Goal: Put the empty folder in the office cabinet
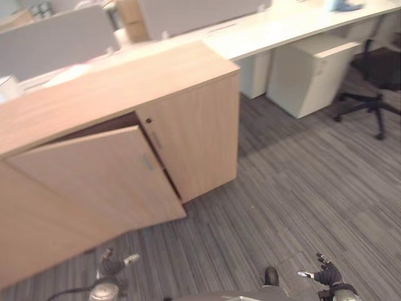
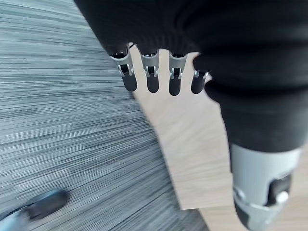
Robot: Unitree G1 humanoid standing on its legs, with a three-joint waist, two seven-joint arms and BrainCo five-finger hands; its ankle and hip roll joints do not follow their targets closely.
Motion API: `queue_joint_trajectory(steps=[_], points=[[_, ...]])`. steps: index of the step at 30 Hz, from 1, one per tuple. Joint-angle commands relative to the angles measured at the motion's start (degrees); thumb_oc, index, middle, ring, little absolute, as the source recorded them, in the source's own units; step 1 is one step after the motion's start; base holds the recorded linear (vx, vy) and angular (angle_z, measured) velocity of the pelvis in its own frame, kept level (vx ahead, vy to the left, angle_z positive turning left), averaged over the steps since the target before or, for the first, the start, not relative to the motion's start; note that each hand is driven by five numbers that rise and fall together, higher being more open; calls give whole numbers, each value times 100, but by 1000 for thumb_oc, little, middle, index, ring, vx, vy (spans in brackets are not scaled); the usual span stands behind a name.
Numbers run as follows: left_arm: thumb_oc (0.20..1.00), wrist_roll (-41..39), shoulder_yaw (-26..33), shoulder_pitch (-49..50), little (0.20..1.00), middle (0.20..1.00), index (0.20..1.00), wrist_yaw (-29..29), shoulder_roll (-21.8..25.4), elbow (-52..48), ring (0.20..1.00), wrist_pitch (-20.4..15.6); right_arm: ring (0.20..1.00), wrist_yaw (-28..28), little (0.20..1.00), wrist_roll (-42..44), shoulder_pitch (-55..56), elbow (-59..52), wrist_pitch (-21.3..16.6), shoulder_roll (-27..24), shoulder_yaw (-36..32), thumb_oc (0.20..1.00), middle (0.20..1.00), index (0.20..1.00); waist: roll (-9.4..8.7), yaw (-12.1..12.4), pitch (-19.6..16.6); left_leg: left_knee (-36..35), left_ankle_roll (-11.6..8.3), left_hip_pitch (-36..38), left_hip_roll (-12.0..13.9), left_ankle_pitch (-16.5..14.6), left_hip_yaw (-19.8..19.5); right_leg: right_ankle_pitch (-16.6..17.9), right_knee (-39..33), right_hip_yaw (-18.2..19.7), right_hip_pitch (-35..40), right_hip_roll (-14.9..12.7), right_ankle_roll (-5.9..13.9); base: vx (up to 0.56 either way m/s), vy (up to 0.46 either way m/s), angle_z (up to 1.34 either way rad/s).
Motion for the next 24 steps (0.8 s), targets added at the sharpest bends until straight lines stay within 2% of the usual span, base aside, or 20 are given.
queue_joint_trajectory(steps=[1, 4, 5, 6, 7, 8, 9, 11, 12, 15, 18, 19, 21, 22, 23, 24], points=[[1000, 269, 278, -421, 1000, 1000, 1000, -137, 570, 163, 1000, -75, 1000, -122, 1000, -362, -124, 17, -71, -10, 174, 1000, 1000, 1000, -453, -115, -29, 434, -805, -117, -117, -175, -175, -745, 231, 230, 472, 76, -169, -28, -162, 28], [1000, 426, 244, -155, 1000, 1000, 1000, -222, 259, 409, 1000, -19, 1000, -101, 1000, -493, -256, 85, -43, 34, 367, 1000, 1000, 1000, -709, 88, 32, 837, -441, -407, -999, -1056, -770, -711, 130, 158, 531, 87, -242, -36, -244, -1], [1000, 471, 220, -87, 1000, 1000, 1000, -231, 161, 487, 1000, -20, 1000, -105, 1000, -499, -353, 163, -27, 92, 454, 1000, 1000, 1000, -791, 172, 70, 1007, -330, -572, -1318, -1238, -879, -683, 119, 147, 515, 113, -264, -29, -165, -1], [1000, 471, 220, -87, 1000, 1000, 1000, -231, 161, 487, 1000, -20, 1000, -105, 1000, -499, -353, 163, -27, 92, 454, 1000, 1000, 1000, -791, 172, 70, 1007, -330, -572, -1318, -1238, -879, -683, 119, 147, 515, 113, -264, -34, -151, 5], [1000, 538, 184, -61, 1000, 1000, 1000, -274, 98, 584, 1000, 13, 1000, -95, 1000, -519, -403, 211, -13, 134, 516, 1000, 1000, 1000, -839, 236, 85, 1075, -257, -686, -1551, -1298, -895, -665, 123, 139, 485, 155, -284, -21, -105, 1], [1000, 573, 159, 30, 1000, 1000, 1000, -274, 33, 597, 1000, 35, 1000, -98, 1000, -558, -499, 251, -11, 195, 650, 1000, 1000, 1000, -836, 305, 112, 1018, -91, -666, -1839, -1446, -889, -685, 180, 160, 398, 276, -299, -21, -105, 1], [1000, 573, 159, 30, 1000, 1000, 1000, -274, 33, 597, 1000, 35, 1000, -98, 1000, -558, -499, 251, -11, 195, 650, 1000, 1000, 1000, -836, 305, 112, 1018, -91, -666, -1839, -1446, -889, -685, 180, 160, 398, 276, -299, -8, -56, -2], [1000, 630, 146, 82, 1000, 1000, 1000, -284, -10, 650, 1000, 62, 1000, -117, 1000, -581, -551, 289, 1, 266, 717, 1000, 1000, 1000, -795, 357, 110, 770, 57, -475, -1984, -1476, -1048, -710, 260, 185, 375, 428, -337, 27, -37, 11], [1000, 668, 149, 110, 1000, 1000, 1000, -272, -11, 681, 1000, 70, 1000, -116, 1000, -599, -571, 354, 9, 332, 744, 1000, 1000, 1000, -787, 349, 21, 405, 122, -223, -2007, -1387, -1088, -747, 293, 169, 401, 549, -354, 67, -25, 4], [1000, 635, 118, 71, 1000, 1000, 1000, -251, 24, 623, 1000, 72, 1000, -126, 1000, -641, -592, 397, 23, 387, 791, 1000, 1000, 1000, -831, 375, -39, 144, 147, -36, -2017, -1303, -1149, -794, 487, 141, 386, 570, -377, 38, 18, 1], [1000, 548, 111, 77, 1000, 1000, 1000, -242, 39, 502, 1000, 66, 1000, -115, 1000, -636, -575, 326, 28, 422, 813, 1000, 1000, 1000, -839, 422, -14, -7, 224, 86, -2014, -1279, -1206, -879, 895, 95, 270, 566, -379, -18, 39, 9], [1000, 483, 129, 54, 1000, 1000, 1000, -219, 73, 394, 1000, 58, 1000, -97, 1000, -628, -614, 324, 40, 476, 851, 1000, 1000, 1000, -842, 426, 78, -87, 310, 214, -2014, -1290, -1260, -804, 1513, 159, 19, 505, -254, -50, 34, -4], [1000, 402, 124, -51, 1000, 1000, 1000, -148, 123, 321, 1000, 56, 1000, -98, 1000, -574, -699, 305, 42, 545, 858, 1000, 1000, 1000, -869, 377, 229, -52, 404, 230, -2043, -1260, -1414, -502, 2188, 479, -346, 486, 30, -67, -5, 5], [1000, 371, 125, -100, 1000, 1000, 1000, -116, 127, 321, 1000, 45, 1000, -107, 1000, -534, -694, 306, 39, 592, 860, 1000, 1000, 1000, -887, 363, 248, -50, 407, 239, -2036, -1262, -1486, -542, 2243, 701, -405, 529, 43, -9, -112, 18], [1000, 280, 109, -179, 1000, 1000, 1000, -56, 130, 265, 1000, -1, 1000, -146, 1000, -455, -610, 298, 26, 658, 862, 1000, 1000, 1000, -892, 347, 216, -43, 384, 217, -2008, -1273, -1641, -733, 1966, 1122, -345, 607, -42, 23, -147, 29], [1000, 232, 92, -214, 1000, 1000, 1000, -40, 113, 247, 1000, -17, 1000, -159, 1000, -422, -592, 372, 26, 680, 844, 1000, 1000, 1000, -894, 344, 190, -41, 366, 192, -1995, -1276, -1707, -783, 1762, 1269, -273, 614, -93, 29, -121, 43]])
